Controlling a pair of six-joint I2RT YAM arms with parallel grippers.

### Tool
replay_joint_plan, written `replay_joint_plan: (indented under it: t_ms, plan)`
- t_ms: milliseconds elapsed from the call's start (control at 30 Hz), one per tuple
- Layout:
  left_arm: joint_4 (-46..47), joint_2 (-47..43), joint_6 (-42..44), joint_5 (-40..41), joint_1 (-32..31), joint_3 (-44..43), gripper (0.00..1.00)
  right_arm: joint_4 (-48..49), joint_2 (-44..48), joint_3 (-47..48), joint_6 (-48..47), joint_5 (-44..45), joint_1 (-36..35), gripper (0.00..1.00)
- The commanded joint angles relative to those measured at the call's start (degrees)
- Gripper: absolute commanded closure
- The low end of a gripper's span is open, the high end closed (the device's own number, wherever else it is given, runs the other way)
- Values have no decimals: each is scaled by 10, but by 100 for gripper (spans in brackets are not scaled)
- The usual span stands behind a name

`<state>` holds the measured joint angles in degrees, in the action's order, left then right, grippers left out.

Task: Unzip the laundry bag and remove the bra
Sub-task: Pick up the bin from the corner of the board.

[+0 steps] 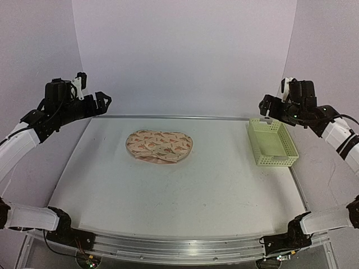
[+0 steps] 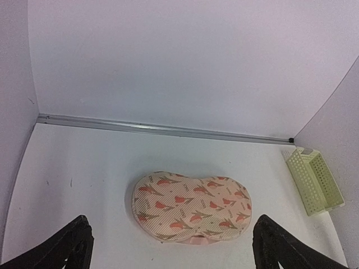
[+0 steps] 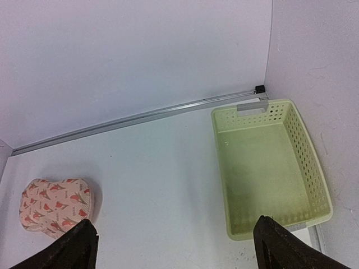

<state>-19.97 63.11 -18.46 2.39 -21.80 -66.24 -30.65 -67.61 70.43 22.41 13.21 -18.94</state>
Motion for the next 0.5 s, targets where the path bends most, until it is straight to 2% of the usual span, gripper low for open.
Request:
replay_joint_plan:
  t_ms: [0,267,467]
  plan:
    - [-4,-35,-12,25,-1,20,0,-21,-35,28,-25,48,-2,2]
    - [-4,-44,0,-5,-1,31,0,-19,-132,41,-60,68,-1,2]
    - [-4,-40,0,-14,-1,33,0,-14,-224,70,-72,47,2,2]
